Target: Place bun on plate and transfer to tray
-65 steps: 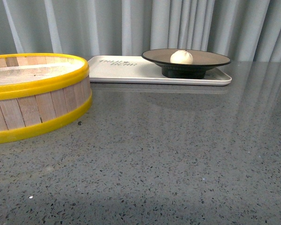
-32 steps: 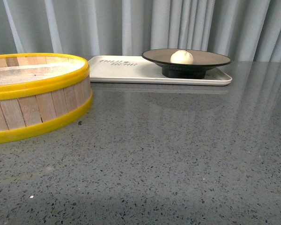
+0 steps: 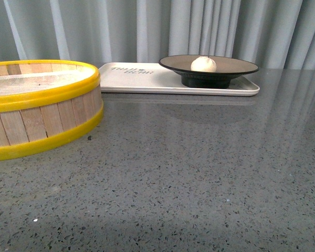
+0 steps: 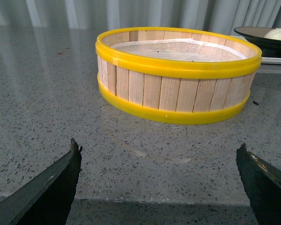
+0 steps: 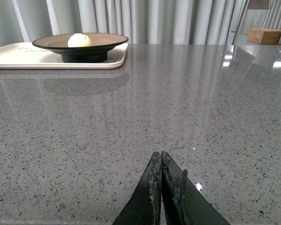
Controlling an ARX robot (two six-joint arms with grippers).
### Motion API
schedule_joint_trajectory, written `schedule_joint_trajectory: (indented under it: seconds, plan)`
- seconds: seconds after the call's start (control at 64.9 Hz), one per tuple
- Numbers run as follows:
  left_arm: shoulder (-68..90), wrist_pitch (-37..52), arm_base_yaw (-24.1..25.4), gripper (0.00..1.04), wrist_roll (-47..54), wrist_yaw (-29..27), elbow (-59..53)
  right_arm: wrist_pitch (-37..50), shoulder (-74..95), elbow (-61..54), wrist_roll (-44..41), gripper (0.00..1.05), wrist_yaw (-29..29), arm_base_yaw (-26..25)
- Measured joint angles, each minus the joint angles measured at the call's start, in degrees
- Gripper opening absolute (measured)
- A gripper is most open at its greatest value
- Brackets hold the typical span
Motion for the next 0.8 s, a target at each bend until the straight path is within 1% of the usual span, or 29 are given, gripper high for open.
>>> schedule_joint_trajectory:
  seconds: [0.231, 0.554, 0.585, 0.647, 0.678, 0.708, 0.754, 0.77, 0.801]
  plan:
    - [0.00, 0.00, 0.00, 0.98, 0.00, 0.00, 0.00, -0.26, -0.04, 0.00, -0.07, 0.02, -0.02, 0.00]
    - [0.00, 0.00, 0.00, 0.98, 0.00, 0.00, 0.00, -0.26, -0.04, 0.00, -0.07, 0.56, 0.00, 0.00]
    - [0.00, 0.00, 0.00, 0.98, 0.00, 0.02, 0.00, -0.26, -0.04, 0.00, -0.07, 0.65, -0.02, 0.00]
    - [0.00, 0.00, 0.00, 0.98, 0.00, 0.00, 0.00, -0.26, -0.04, 0.00, -0.07, 0.79, 0.00, 0.00]
    - [0.00, 0.00, 0.00, 0.98, 0.00, 0.00, 0.00, -0.26, -0.04, 0.00, -0.07, 0.84, 0.00, 0.00]
    - [0.00, 0.00, 0.00, 0.98, 0.00, 0.00, 0.00, -0.26, -0.04, 0.00, -0.07, 0.88, -0.02, 0.00]
    - [0.00, 0.00, 0.00, 0.98, 0.00, 0.00, 0.00, -0.26, -0.04, 0.00, -0.07, 0.96, -0.02, 0.00]
    - [0.00, 0.00, 0.00, 0.98, 0.00, 0.00, 0.00, -0.26, -0.04, 0.00, 0.02, 0.98, 0.00, 0.00]
    - [0.00, 0.00, 0.00, 0.98, 0.00, 0.00, 0.00, -0.26, -0.04, 0.00, -0.02, 0.97, 0.00, 0.00]
